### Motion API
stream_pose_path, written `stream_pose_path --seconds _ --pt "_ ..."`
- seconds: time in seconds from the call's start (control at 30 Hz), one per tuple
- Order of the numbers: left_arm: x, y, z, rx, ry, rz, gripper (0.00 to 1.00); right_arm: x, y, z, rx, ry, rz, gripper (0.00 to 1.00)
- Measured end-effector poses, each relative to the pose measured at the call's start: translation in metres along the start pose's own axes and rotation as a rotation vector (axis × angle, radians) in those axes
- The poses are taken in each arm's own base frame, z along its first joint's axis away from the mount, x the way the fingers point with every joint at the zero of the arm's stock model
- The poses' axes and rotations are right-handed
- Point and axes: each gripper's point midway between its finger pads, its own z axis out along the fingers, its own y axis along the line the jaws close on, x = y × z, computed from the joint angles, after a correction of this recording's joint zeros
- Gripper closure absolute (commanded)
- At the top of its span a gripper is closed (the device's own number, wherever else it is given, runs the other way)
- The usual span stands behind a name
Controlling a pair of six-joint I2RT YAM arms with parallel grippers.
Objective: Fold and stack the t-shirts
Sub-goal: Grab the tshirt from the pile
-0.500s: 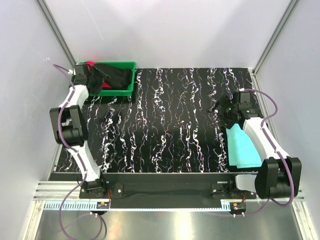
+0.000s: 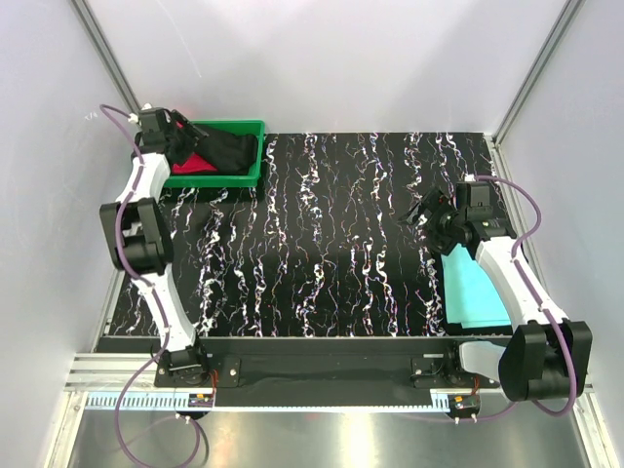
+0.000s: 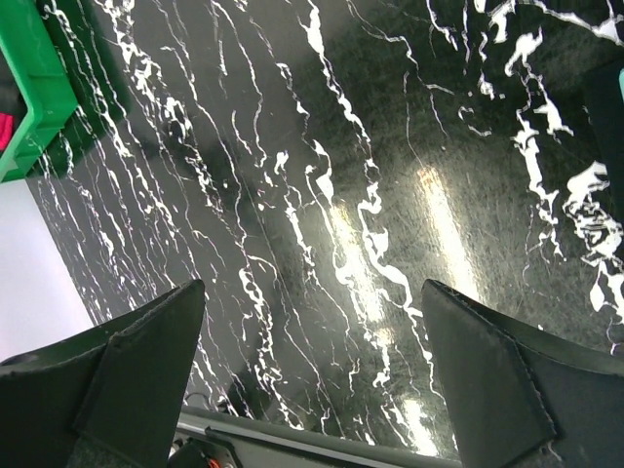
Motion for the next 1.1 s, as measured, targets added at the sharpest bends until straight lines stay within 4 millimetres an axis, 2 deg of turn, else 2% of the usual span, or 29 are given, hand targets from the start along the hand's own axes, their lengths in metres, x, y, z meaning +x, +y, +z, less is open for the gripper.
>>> stream_pose_path --seconds 0.2,0.43,0.5,0.6,0.67,0.73,0.77,0.83,0.87,1.0,1.1 --pt "-0.006 0.029 0.051 -0.043 0.012 -0.002 0.32 -0.012 0.009 -0.005 -0.014 -0.035 -0.022 0.00" --pt "0.001 0.049 0.084 -0.072 0.034 -0.036 0.34 -0.021 0.008 0.000 0.014 -0.055 -0.020 0.00" --pt "0.003 0.051 0.091 -0.075 0.037 -0.049 0.37 -0.023 0.006 0.003 0.027 -0.056 -0.017 0.00" --pt "0.002 0.052 0.100 -0.074 0.036 -0.068 0.52 -0.025 0.005 0.005 0.038 -0.060 -0.015 0.00" --pt "0.002 0.050 0.103 -0.063 0.036 -0.080 0.66 -0.027 0.004 0.006 0.045 -0.066 -0.013 0.00" --pt "0.001 0.046 0.105 -0.049 0.037 -0.094 0.74 -0.028 0.004 0.006 0.049 -0.069 -0.013 0.00" --pt "0.001 0.045 0.105 -0.045 0.040 -0.101 0.86 -0.029 0.004 0.006 0.048 -0.071 -0.013 0.00" --pt "-0.001 0.040 0.104 -0.024 0.037 -0.120 0.97 -0.031 0.006 0.005 0.049 -0.079 -0.014 0.00" --pt "-0.002 0.037 0.104 -0.010 0.035 -0.132 1.00 -0.032 0.006 0.005 0.048 -0.081 -0.014 0.00" --pt "-0.004 0.023 0.093 0.038 0.029 -0.190 1.00 -0.033 0.008 0.005 0.046 -0.083 -0.014 0.00" --pt "-0.019 -0.003 0.082 0.123 0.008 -0.254 1.00 -0.033 0.007 0.006 0.049 -0.080 -0.013 0.00"
